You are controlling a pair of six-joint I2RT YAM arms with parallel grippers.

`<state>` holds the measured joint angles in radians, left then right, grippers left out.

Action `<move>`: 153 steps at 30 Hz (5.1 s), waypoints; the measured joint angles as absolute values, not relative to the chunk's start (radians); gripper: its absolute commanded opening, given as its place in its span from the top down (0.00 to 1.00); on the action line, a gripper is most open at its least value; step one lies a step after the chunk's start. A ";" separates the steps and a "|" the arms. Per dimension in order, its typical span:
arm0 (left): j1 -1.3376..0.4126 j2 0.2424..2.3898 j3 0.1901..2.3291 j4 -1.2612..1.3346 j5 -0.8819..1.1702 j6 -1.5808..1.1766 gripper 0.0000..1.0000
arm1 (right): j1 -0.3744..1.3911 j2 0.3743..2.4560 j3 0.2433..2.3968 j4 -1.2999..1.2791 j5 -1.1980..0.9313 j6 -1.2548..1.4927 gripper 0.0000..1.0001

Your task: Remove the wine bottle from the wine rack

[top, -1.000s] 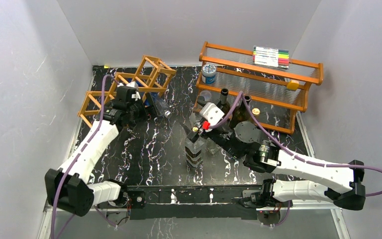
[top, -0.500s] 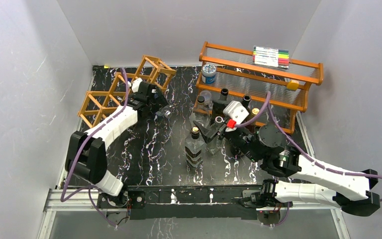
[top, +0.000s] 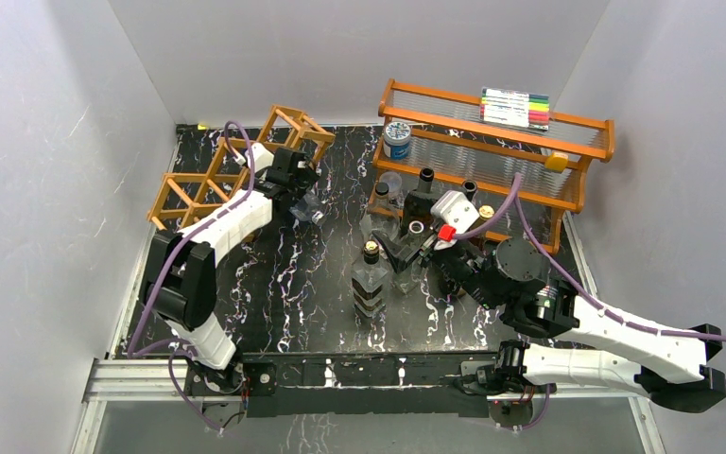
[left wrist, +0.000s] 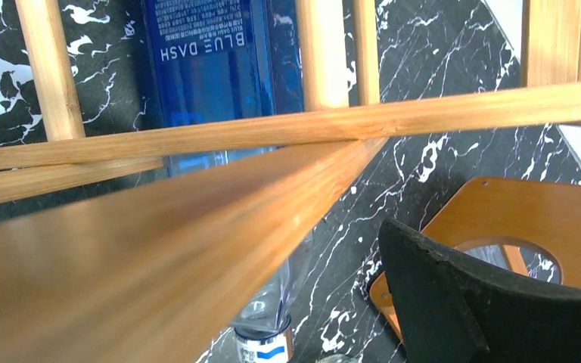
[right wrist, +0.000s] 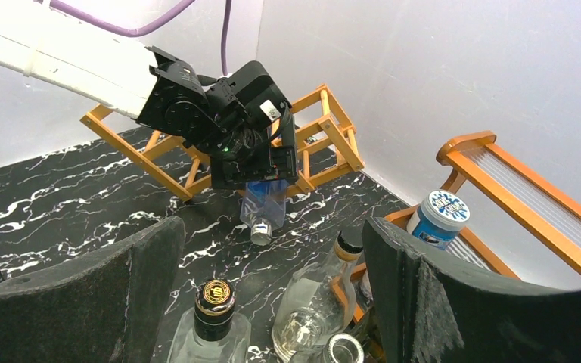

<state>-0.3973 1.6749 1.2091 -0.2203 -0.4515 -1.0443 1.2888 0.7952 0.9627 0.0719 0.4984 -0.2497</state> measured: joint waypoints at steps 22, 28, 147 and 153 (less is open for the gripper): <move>-0.380 1.471 0.922 -0.044 -0.500 -0.625 0.02 | 1.289 0.789 0.951 0.051 0.509 -0.239 0.02; -0.357 1.260 0.887 -0.052 -0.337 -0.492 0.02 | 1.289 0.799 0.951 0.050 0.508 -0.239 0.02; 0.121 0.728 0.056 0.521 0.462 -0.880 1.00 | 1.289 0.934 0.935 0.116 0.451 -0.344 0.02; 0.109 0.673 0.142 0.321 0.435 -0.896 1.00 | 1.285 0.976 0.953 0.154 0.458 -0.389 0.02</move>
